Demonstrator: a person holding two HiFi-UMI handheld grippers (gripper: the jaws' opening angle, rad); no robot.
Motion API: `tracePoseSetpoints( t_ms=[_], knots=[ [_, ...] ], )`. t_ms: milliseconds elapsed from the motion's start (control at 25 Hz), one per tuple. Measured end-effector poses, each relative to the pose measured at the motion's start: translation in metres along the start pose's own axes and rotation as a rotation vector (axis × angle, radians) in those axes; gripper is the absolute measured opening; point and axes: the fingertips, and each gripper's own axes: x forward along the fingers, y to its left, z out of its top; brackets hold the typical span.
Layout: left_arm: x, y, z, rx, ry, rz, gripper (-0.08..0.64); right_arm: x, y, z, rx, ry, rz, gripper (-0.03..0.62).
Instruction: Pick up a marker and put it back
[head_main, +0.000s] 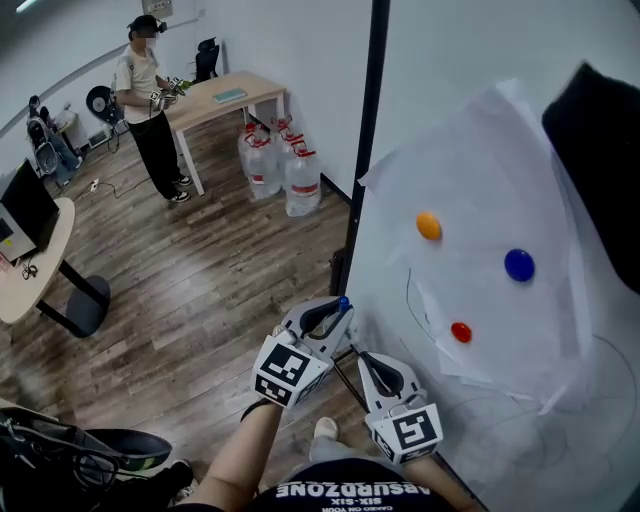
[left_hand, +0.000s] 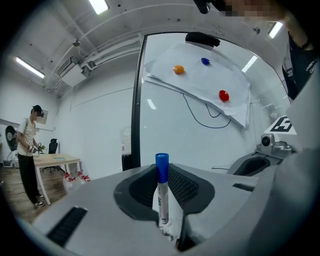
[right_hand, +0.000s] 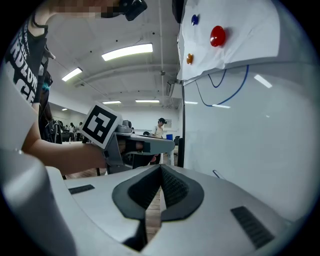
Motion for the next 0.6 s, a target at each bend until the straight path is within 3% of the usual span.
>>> tracePoseSetpoints(
  t_ms=[600],
  knots=[
    [0.016, 0.01, -0.029, -0.036, 0.045, -0.014, 0.072, 0.006, 0.002, -0.006, -0.005, 0.022, 0.009, -0.002]
  ],
)
